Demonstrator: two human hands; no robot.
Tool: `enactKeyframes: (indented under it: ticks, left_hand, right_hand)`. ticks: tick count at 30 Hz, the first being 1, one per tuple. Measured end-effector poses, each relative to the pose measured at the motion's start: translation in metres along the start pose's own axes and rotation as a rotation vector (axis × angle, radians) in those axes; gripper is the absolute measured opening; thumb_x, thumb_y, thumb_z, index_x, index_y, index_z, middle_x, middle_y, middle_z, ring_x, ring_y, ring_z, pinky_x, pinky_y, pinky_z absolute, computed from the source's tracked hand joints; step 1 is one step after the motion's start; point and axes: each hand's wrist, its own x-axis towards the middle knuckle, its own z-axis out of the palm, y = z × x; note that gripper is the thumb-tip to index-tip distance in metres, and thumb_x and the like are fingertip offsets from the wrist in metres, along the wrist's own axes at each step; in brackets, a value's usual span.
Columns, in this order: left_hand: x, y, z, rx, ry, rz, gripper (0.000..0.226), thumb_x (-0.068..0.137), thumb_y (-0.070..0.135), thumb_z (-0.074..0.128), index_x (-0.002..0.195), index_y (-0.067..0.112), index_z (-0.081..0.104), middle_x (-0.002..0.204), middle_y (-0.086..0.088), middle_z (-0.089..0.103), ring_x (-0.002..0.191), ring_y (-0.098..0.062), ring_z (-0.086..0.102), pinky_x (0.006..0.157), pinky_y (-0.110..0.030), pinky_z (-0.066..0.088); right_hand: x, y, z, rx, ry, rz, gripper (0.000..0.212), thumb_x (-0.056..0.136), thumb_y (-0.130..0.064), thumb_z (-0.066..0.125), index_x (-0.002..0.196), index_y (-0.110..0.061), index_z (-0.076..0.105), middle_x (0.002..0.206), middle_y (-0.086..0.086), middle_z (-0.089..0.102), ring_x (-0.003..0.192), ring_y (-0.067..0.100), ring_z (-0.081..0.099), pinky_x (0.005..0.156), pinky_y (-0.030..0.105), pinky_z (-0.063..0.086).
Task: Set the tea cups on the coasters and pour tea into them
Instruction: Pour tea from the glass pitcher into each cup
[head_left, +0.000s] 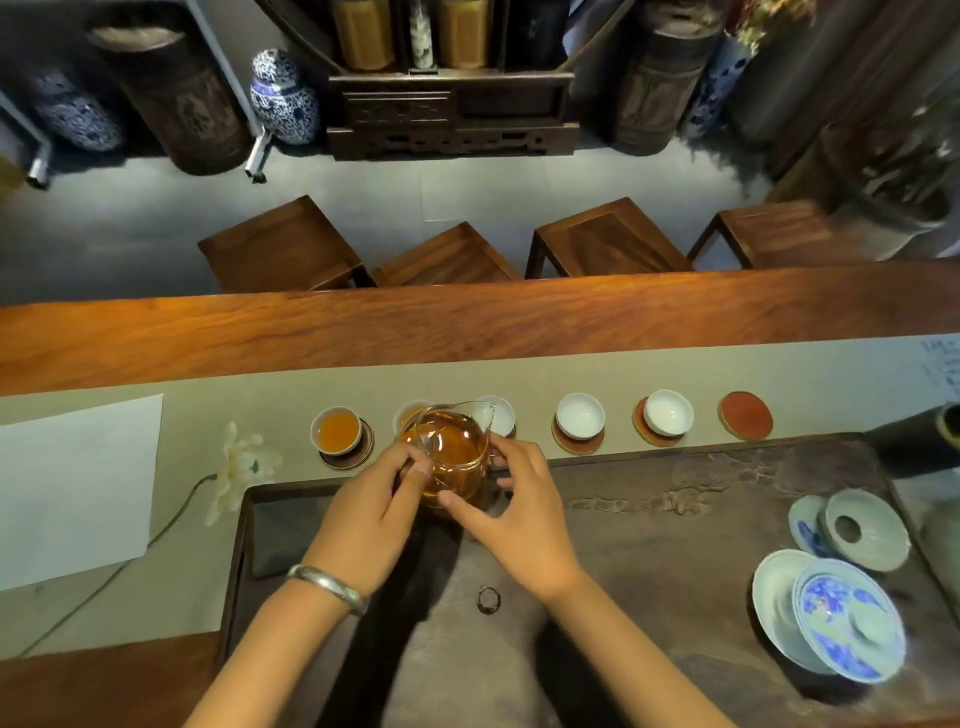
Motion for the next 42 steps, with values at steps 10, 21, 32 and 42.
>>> enactKeyframes:
  ticks: [10, 21, 32, 42]
  left_hand:
    - [0.011, 0.008, 0.018, 0.019, 0.019, -0.069, 0.016, 0.093, 0.036, 0.040, 0.082, 0.033, 0.052, 0.067, 0.009, 0.058, 0.064, 0.004, 0.056, 0.057, -0.021, 0.038]
    - [0.022, 0.002, 0.017, 0.096, -0.008, -0.117, 0.017, 0.093, 0.040, 0.039, 0.083, 0.034, 0.052, 0.066, 0.008, 0.060, 0.064, 0.002, 0.058, 0.057, -0.022, 0.039]
    - [0.031, 0.007, 0.017, 0.175, -0.049, -0.116, 0.017, 0.092, 0.041, 0.038, 0.082, 0.035, 0.050, 0.071, 0.007, 0.062, 0.067, -0.005, 0.060, 0.062, -0.029, 0.049]
    - [0.034, 0.007, 0.016, 0.203, -0.072, -0.105, 0.018, 0.093, 0.039, 0.039, 0.082, 0.031, 0.051, 0.069, 0.005, 0.061, 0.065, -0.010, 0.060, 0.061, -0.035, 0.048]
  right_hand:
    - [0.015, 0.017, -0.010, 0.017, -0.089, 0.021, 0.063, 0.070, -0.060, 0.073, 0.118, -0.063, 0.032, 0.119, -0.025, 0.042, 0.113, -0.013, 0.044, 0.091, 0.002, 0.037]
    - [0.022, 0.027, 0.003, 0.042, -0.089, 0.061, 0.064, 0.065, -0.067, 0.068, 0.110, -0.082, 0.024, 0.115, -0.036, 0.039, 0.112, -0.016, 0.044, 0.087, 0.000, 0.038]
    - [0.022, 0.031, 0.005, 0.107, -0.088, 0.093, 0.056, 0.065, -0.066, 0.067, 0.108, -0.076, 0.032, 0.115, -0.031, 0.042, 0.109, -0.014, 0.046, 0.085, 0.005, 0.042]
    - [0.020, 0.035, 0.008, 0.132, -0.075, 0.104, 0.058, 0.068, -0.066, 0.066, 0.119, -0.057, 0.040, 0.116, -0.025, 0.045, 0.109, -0.009, 0.048, 0.085, 0.006, 0.042]
